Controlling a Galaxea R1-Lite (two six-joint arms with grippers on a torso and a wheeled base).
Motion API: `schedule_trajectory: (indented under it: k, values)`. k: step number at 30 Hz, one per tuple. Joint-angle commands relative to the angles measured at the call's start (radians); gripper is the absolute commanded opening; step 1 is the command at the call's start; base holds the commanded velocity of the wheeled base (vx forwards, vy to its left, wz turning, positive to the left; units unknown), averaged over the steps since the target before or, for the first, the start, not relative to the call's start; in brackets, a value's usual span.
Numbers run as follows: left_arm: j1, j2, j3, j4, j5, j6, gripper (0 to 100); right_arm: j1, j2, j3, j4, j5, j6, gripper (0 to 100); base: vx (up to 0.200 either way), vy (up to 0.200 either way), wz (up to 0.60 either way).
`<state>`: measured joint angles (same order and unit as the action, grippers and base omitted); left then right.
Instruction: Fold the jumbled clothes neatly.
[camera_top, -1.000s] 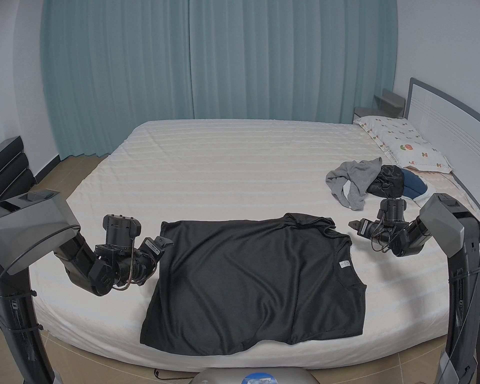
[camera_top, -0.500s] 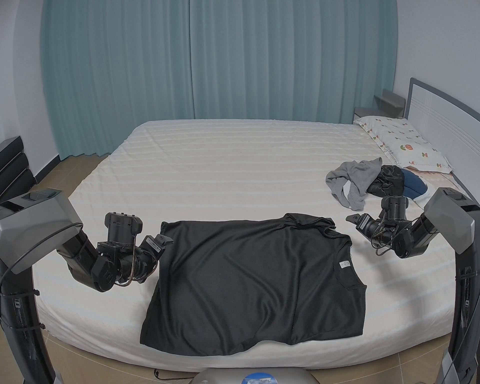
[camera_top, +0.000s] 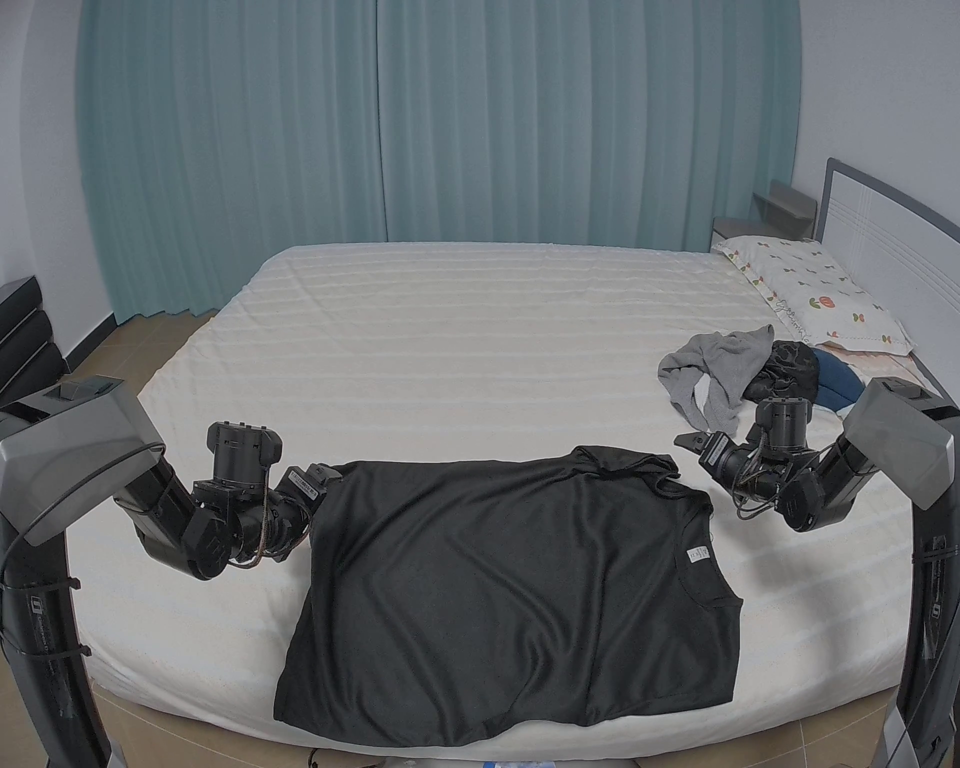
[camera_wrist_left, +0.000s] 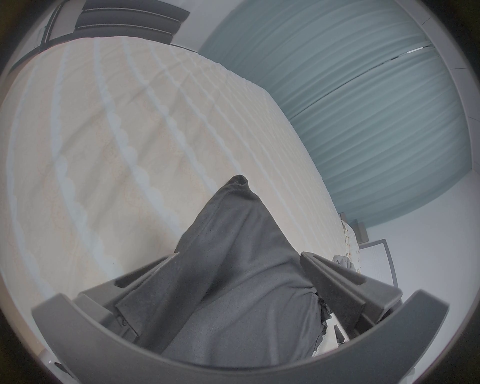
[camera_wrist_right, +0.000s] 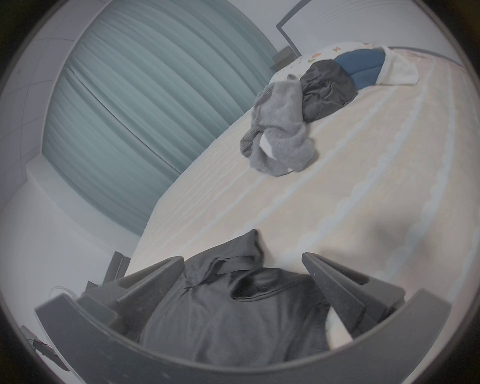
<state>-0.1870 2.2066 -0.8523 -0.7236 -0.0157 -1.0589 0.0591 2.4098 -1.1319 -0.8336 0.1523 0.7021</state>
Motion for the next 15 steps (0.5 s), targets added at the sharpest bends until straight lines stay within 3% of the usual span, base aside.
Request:
schedule_trajectory:
  k: [1,8,15]
  values:
    - [0.001,0.002,-0.002,0.000,0.000,-0.001,100,0.051,0.012,-0.037,0.010,0.003,0.033,100,0.000,0.000,0.00]
    - [0.015,0.018,-0.011,0.001,0.000,-0.004,100,0.111,0.069,-0.197,0.171,-0.002,0.071,100,0.000,0.000,0.00]
    - [0.018,0.027,-0.014,0.000,0.002,-0.003,100,0.123,0.138,-0.333,0.284,-0.008,0.103,100,0.000,0.000,0.00]
